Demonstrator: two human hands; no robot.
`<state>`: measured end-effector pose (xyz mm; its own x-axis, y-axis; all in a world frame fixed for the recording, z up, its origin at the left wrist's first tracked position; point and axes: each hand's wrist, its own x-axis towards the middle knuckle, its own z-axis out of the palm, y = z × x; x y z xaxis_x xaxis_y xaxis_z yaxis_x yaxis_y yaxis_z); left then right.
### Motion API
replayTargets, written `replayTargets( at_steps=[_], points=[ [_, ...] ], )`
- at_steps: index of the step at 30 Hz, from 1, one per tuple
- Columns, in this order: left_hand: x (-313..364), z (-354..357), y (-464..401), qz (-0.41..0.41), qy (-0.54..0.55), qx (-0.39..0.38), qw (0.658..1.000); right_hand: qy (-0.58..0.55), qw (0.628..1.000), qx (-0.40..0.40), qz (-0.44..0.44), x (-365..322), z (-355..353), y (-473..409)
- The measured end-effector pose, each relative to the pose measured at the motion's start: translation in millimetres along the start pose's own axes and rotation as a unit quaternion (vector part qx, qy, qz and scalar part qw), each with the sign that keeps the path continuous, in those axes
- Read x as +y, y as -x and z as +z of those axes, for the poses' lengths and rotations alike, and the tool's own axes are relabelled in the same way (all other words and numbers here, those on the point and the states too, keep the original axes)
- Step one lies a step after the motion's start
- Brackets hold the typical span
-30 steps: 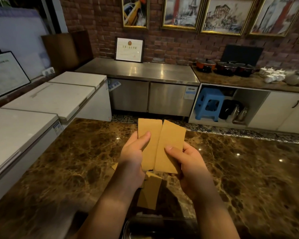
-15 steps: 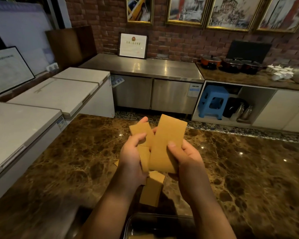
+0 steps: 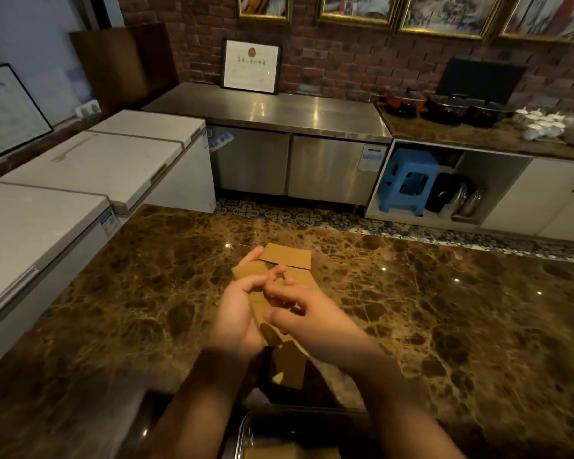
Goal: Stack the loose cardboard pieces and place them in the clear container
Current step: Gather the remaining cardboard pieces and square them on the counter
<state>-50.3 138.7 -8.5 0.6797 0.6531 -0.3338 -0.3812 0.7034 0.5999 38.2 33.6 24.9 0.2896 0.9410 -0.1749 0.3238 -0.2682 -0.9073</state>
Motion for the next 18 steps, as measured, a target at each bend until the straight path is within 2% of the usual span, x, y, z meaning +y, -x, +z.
replayTargets(
  at_steps=[2, 4, 6, 10, 13, 18],
  points=[
    [5, -17, -4, -0.02, 0.037, 0.027, 0.999, -0.011, 0.999, 0.022, 0.026, 15, -20, -21],
    [8, -33, -7, -0.026, 0.055, 0.049, 0.997, 0.056, 0.991, 0.105, 0.059, 35, -45, -52],
    [8, -42, -11, -0.027, 0.061, 0.061, 0.996, 0.136, 0.978, 0.135, 0.082, 54, -64, -86],
    [5, -50, -18, -0.031, 0.069, 0.065, 0.995, 0.29, 0.947, 0.081, 0.11, 82, -69, -155],
    [3, -51, -23, -0.037, 0.063, 0.061, 0.995, 0.343, 0.93, 0.045, 0.121, 89, -59, -187],
    [2, -50, -27, -0.041, 0.051, 0.057, 0.996, 0.434, 0.885, 0.053, 0.159, 89, -43, -198]
  ],
)
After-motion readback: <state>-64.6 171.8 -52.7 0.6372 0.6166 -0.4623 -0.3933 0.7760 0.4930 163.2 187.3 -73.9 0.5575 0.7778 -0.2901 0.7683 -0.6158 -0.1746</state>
